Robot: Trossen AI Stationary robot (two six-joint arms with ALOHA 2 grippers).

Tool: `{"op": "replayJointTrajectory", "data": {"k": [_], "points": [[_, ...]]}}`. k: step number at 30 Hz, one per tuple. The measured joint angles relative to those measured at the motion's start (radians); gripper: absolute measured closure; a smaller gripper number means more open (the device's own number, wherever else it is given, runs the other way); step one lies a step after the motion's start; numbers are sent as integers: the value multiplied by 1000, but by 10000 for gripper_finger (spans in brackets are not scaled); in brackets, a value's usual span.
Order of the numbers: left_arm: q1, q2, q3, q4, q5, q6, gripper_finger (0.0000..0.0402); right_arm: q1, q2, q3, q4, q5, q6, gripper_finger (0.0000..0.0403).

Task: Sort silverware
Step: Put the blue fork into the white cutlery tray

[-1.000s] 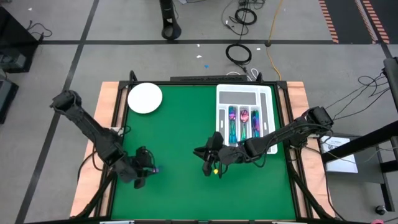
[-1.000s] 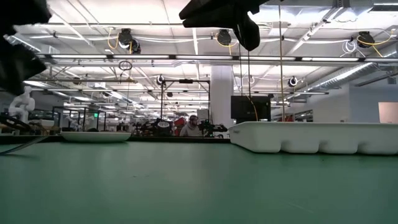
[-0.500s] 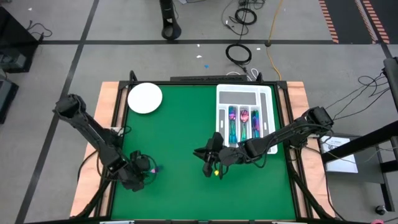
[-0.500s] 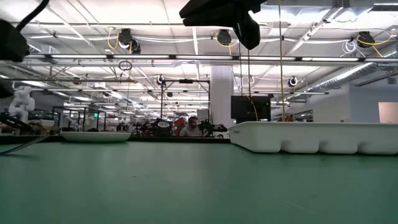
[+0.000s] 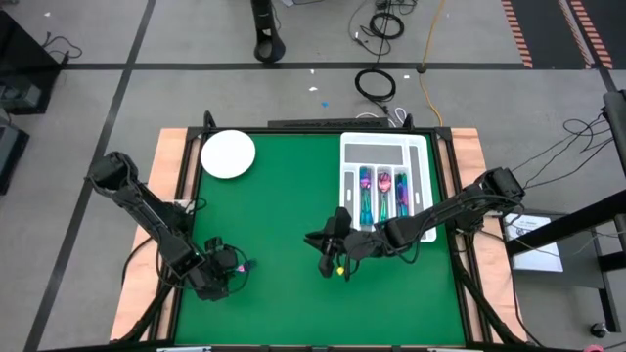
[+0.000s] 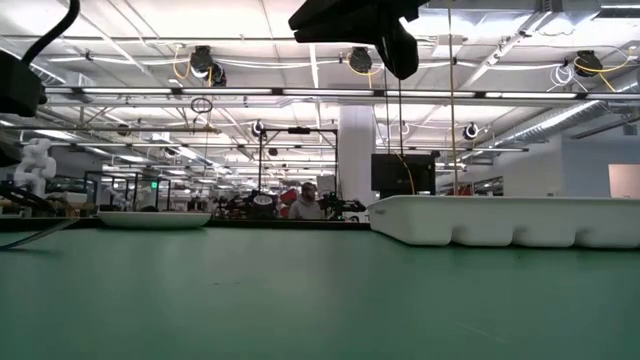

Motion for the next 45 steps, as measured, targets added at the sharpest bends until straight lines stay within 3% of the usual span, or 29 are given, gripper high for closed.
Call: {"op": "replayJointTrajectory", "data": {"k": [12,21,25,29,36,40,45], "points": [[0,0,0,3,0,3,279,-6,0,0,30,1,-8,355],[1,1,-3,26,-7,57,384,-5,0,0,31,1,-6,355],[4,3,-3,105,-32,112,389,-5,0,0,31,1,-5,355],[30,3,2,204,-94,236,388,-1,0,0,28,-15,-5,355],[136,2,90,286,-258,601,393,60,0,0,-33,-13,44,355],[214,1,126,391,-273,816,394,98,-5,-1,-88,8,104,355],[308,1,136,553,-270,1048,394,158,-39,-1,-176,119,108,355]]}}
